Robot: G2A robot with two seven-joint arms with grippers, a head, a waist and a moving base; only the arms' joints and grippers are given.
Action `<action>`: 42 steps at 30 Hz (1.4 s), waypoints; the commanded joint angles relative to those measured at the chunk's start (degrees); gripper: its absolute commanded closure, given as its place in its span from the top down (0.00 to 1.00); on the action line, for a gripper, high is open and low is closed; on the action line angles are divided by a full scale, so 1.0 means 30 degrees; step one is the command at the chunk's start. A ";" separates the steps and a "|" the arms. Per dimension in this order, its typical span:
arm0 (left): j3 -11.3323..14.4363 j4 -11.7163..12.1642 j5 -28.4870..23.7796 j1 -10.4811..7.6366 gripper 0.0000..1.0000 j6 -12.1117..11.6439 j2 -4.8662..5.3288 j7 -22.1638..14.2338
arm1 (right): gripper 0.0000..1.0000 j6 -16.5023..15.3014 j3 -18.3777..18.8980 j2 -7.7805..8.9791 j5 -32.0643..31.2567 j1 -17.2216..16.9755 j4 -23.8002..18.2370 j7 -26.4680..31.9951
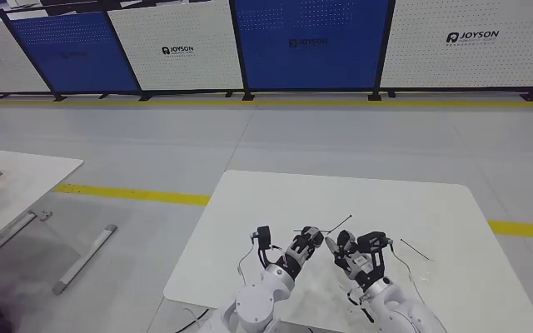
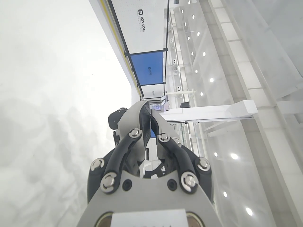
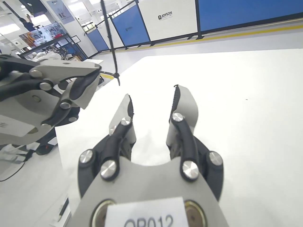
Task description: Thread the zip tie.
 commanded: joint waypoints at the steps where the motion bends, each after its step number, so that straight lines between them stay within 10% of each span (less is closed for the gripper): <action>1: 0.0113 0.0026 0.0158 -0.0026 0.00 0.0027 -0.0001 -0.0059 | 0.34 -0.0213 0.0039 0.0024 0.0080 -0.0031 -0.0022 -0.0137; 42: 0.0790 0.0235 0.1508 -0.0059 0.00 0.0056 0.0022 0.0169 | 0.08 -0.0325 -0.0429 0.0600 0.0345 0.0074 -0.0388 -0.0347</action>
